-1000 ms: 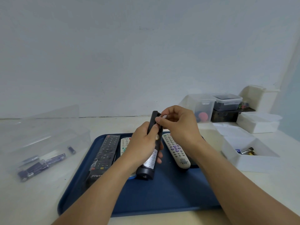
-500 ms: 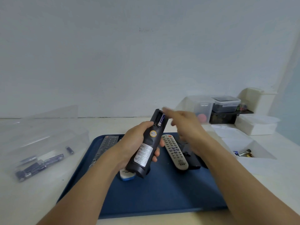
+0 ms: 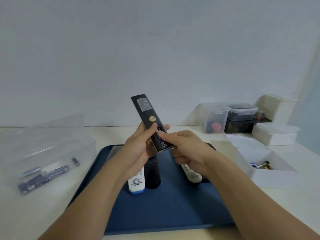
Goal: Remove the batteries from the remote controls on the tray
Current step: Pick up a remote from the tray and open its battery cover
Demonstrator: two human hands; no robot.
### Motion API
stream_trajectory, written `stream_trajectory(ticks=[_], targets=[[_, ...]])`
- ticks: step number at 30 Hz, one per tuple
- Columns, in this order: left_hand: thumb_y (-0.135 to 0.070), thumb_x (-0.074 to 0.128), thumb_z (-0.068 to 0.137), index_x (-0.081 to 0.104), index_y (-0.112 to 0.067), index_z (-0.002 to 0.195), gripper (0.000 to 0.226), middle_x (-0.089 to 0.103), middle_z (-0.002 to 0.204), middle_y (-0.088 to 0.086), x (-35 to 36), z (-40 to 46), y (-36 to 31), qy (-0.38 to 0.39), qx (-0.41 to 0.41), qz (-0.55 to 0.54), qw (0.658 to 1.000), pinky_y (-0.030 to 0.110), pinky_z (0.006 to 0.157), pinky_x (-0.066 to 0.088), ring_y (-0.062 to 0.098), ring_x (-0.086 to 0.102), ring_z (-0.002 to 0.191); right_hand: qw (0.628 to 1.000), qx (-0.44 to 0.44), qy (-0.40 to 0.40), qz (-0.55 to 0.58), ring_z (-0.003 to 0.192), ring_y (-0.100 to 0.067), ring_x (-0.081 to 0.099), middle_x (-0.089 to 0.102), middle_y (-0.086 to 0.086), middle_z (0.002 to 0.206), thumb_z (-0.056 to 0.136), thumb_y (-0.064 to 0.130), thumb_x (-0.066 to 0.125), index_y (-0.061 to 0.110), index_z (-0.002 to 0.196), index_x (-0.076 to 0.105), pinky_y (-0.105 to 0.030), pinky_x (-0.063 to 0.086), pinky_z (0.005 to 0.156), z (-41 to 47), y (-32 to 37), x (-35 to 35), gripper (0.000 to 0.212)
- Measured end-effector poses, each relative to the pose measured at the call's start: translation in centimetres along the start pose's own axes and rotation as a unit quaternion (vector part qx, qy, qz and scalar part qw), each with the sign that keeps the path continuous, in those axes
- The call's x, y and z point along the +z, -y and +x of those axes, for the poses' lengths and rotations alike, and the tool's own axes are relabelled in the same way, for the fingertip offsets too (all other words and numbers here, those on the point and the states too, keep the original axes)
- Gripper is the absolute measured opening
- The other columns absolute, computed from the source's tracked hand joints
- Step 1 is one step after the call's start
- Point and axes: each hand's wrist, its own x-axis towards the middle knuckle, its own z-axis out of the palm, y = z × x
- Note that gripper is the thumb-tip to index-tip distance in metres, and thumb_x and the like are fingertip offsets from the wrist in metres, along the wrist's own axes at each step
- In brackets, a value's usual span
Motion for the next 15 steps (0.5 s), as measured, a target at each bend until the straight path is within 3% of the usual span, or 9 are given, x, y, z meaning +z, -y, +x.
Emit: stream_trajectory(ticks=[3, 5, 7, 9, 12, 15], targets=[[-0.029, 0.049, 0.104, 0.056, -0.023, 0.130, 0.028, 0.072, 0.116, 0.014, 1.54, -0.39, 0.42, -0.031, 0.000, -0.088, 0.996, 0.047, 0.089, 0.060, 0.028, 0.071, 0.107, 0.981, -0.119, -0.122, -0.096, 0.048, -0.005, 0.053, 0.061, 0.013, 0.058, 0.081, 0.034, 0.082, 0.001, 0.076, 0.068, -0.020, 0.039, 0.050, 0.02, -0.38, 0.81, 0.036], [-0.032, 0.050, 0.104, 0.057, -0.022, 0.126, 0.025, 0.068, 0.105, 0.013, 1.30, -0.18, 0.44, -0.060, 0.003, -0.094, 0.994, 0.047, 0.074, 0.062, 0.027, 0.072, 0.095, 0.929, -0.229, -0.220, -0.190, 0.063, 0.000, 0.062, 0.069, 0.010, 0.071, 0.070, 0.029, 0.088, 0.014, 0.080, 0.066, -0.018, 0.045, 0.060, 0.14, -0.52, 0.66, 0.028], [-0.041, 0.044, 0.106, 0.061, -0.020, 0.120, 0.030, 0.066, 0.096, 0.011, 1.15, -0.17, 0.51, -0.072, -0.019, -0.091, 0.993, 0.044, 0.066, 0.060, 0.023, 0.074, 0.081, 0.902, -0.302, -0.196, -0.238, 0.060, -0.001, 0.054, 0.067, 0.010, 0.078, 0.073, 0.018, 0.084, 0.020, 0.084, 0.061, -0.015, 0.037, 0.056, -0.05, -0.45, 0.75, 0.026], [-0.049, 0.037, 0.106, 0.065, -0.017, 0.110, 0.043, 0.063, 0.090, 0.008, 1.26, -0.28, 0.77, -0.077, -0.042, -0.083, 0.993, 0.039, 0.061, 0.058, 0.019, 0.072, 0.069, 0.901, -0.325, -0.146, -0.246, 0.054, 0.003, 0.051, 0.065, 0.010, 0.080, 0.079, 0.009, 0.078, 0.016, 0.085, 0.061, -0.010, 0.033, 0.052, -0.29, -0.41, 1.10, 0.019], [-0.049, 0.036, 0.107, 0.067, -0.017, 0.112, 0.045, 0.062, 0.088, 0.007, 1.52, -0.24, 1.11, -0.079, -0.057, -0.087, 0.991, 0.038, 0.065, 0.059, 0.016, 0.069, 0.067, 0.898, -0.340, -0.137, -0.245, 0.059, 0.016, 0.054, 0.068, 0.006, 0.086, 0.082, 0.002, 0.074, 0.009, 0.087, 0.062, -0.006, 0.035, 0.053, -0.33, -0.53, 1.13, 0.015], [-0.045, 0.036, 0.108, 0.064, -0.016, 0.119, 0.043, 0.061, 0.089, 0.009, 1.72, -0.38, 1.06, -0.080, -0.055, -0.091, 0.991, 0.037, 0.065, 0.059, 0.017, 0.068, 0.068, 0.891, -0.343, -0.142, -0.261, 0.059, 0.012, 0.055, 0.070, 0.006, 0.090, 0.082, 0.003, 0.073, 0.014, 0.088, 0.062, -0.008, 0.034, 0.053, -0.07, -0.65, 1.00, 0.017]])
